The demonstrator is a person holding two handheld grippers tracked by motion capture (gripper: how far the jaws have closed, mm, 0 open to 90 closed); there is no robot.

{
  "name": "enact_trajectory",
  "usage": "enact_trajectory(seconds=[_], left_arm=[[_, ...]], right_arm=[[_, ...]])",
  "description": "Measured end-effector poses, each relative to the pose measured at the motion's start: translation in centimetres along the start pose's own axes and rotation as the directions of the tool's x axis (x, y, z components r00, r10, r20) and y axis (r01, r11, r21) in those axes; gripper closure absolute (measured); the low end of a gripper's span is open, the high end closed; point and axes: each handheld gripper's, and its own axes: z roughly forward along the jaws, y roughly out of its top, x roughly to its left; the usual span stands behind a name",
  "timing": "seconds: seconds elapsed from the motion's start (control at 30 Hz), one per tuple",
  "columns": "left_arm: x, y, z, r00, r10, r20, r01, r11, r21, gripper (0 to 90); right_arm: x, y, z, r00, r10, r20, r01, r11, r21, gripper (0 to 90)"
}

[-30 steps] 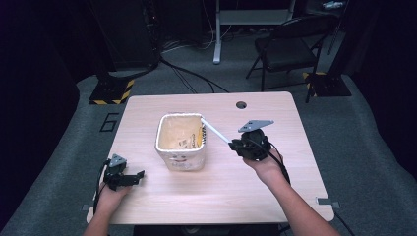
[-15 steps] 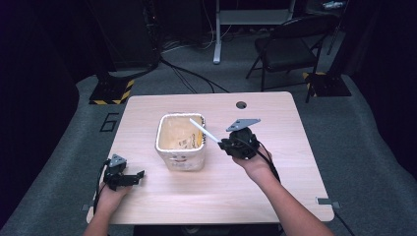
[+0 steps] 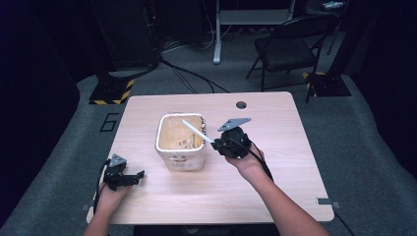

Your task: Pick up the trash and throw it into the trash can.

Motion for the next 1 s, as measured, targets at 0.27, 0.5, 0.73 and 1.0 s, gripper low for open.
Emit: enact_trajectory(seconds=[0.27,0.5,0.73,1.0], left_arm=[[0.0,0.0,0.0,1.0,0.0,0.0,0.0,1.0,0.0,9.2],[0.0,0.0,0.0,1.0,0.0,0.0,0.0,1.0,0.0,9.3],[0.0,0.0,0.0,1.0,0.0,0.0,0.0,1.0,0.0,9.2],[0.0,0.0,0.0,1.0,0.0,0.0,0.0,1.0,0.0,9.2]], right_arm=[[0.4,0.8,1.0,0.9999,-0.016,0.0,0.016,1.0,0.004,78.5],[0.6,1.1,1.7,0.9998,-0.018,0.0,0.018,1.0,0.015,78.5],[0.7,1.3,2.1,0.9999,-0.016,0.003,0.016,1.0,0.014,78.4],[0.9,1.7,2.6,0.9997,-0.022,0.008,0.022,1.0,0.02,78.3]])
